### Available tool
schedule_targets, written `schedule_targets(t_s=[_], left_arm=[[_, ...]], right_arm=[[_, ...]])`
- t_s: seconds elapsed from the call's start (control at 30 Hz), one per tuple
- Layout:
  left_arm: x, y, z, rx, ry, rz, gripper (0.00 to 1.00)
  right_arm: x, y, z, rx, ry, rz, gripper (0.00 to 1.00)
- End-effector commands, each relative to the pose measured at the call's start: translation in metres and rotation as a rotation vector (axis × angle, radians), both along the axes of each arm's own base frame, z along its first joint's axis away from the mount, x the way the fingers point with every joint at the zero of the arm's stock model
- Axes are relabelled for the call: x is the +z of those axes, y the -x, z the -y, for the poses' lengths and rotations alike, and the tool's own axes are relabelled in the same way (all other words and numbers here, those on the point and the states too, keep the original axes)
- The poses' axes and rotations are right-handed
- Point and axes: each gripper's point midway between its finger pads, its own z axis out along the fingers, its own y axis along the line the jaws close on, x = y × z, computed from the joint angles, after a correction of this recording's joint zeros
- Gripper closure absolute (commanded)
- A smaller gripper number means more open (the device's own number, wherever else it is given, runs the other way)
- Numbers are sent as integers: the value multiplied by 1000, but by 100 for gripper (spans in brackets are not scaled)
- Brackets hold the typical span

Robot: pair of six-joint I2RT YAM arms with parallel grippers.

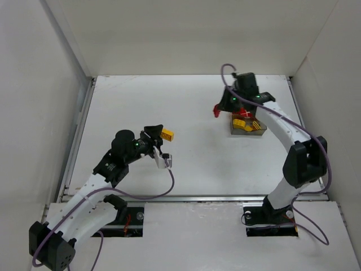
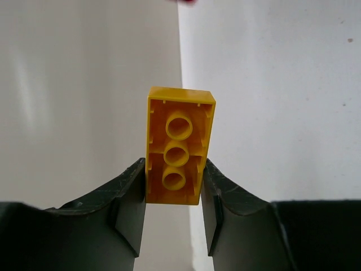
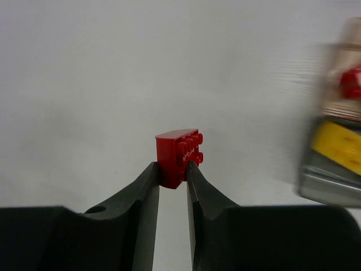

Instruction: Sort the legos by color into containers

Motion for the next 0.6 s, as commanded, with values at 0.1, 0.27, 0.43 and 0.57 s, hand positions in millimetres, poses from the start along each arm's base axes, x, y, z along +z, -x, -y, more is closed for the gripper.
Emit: schedule_targets(t_s=[0.1, 0.27, 0.43, 0.57], left_arm=[[-6, -9, 1, 98, 92, -200, 100], [0, -11, 3, 130, 134, -247, 100], [-2, -14, 2, 144, 145, -260, 100], [-3, -15, 3, 147, 150, -267, 100]], right_arm=[[18, -56, 100, -299, -110, 59, 100], [11, -69, 154, -482, -53, 83, 100], [-14, -82, 178, -529, 69, 42, 100], [-24, -86, 199, -586, 125, 15, 99]])
